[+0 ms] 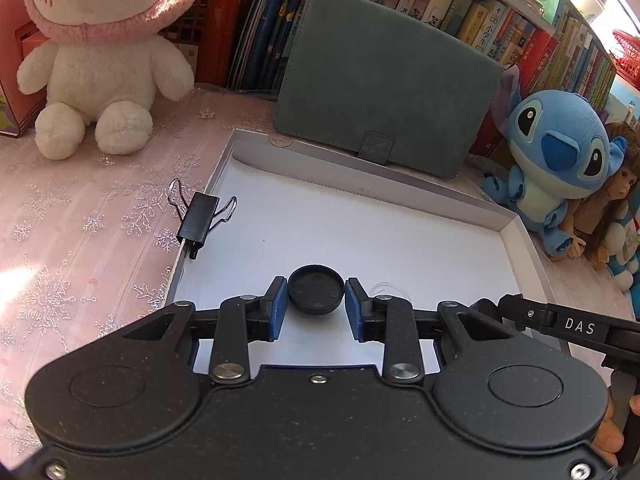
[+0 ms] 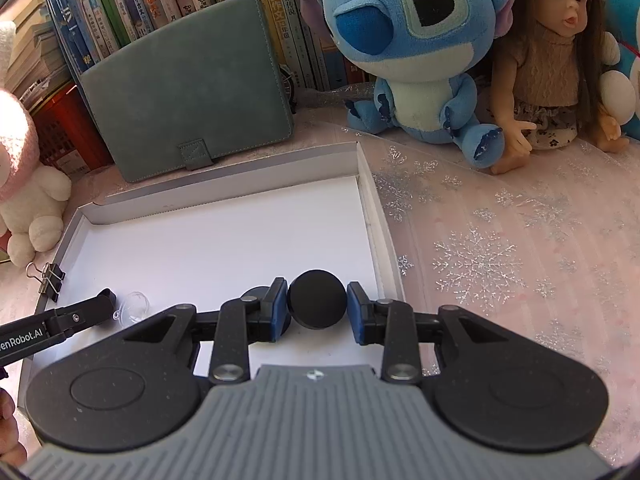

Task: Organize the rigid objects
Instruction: 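Carry the black lid and black disc over the white tray, then open both grippers to set the lid and disc inside the tray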

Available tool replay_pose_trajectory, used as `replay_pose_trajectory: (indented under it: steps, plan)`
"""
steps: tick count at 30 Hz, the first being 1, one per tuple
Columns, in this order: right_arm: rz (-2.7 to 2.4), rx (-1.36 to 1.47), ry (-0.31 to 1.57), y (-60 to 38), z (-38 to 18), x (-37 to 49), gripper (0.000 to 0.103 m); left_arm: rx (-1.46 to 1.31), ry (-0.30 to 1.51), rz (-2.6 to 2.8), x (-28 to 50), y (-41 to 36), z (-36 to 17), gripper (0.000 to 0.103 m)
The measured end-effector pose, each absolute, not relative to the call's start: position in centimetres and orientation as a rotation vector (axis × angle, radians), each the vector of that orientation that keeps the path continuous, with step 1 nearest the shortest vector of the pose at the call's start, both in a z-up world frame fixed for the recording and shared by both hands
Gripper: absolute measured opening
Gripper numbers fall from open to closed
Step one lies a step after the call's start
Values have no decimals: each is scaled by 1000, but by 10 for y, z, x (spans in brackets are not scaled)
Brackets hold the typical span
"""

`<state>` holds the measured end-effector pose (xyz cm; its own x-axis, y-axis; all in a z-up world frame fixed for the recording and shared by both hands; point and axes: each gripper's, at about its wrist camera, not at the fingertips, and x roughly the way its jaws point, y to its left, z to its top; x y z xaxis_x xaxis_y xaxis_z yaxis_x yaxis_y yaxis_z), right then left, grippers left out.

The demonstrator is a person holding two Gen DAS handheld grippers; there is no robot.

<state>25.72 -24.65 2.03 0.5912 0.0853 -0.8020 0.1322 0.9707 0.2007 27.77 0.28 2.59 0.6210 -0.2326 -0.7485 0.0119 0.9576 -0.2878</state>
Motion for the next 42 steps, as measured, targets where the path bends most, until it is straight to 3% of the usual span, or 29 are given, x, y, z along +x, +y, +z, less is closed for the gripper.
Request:
replay_pose_trajectory:
  steps: [14,21,32,42]
  plan:
    - [-22,241,942,-245,21,257,42,-240,882,-168,274,-5,25,31]
    - [-9,248,942,-245,20,256,56,-234,879,-177,273,-4,25,39]
    - [6,248,915,-245,27,252,62,-221,870,-189,266,-3,29,51]
    - [32,217,883,-239,34,239,72,-184,824,-189,250,-1,42,74]
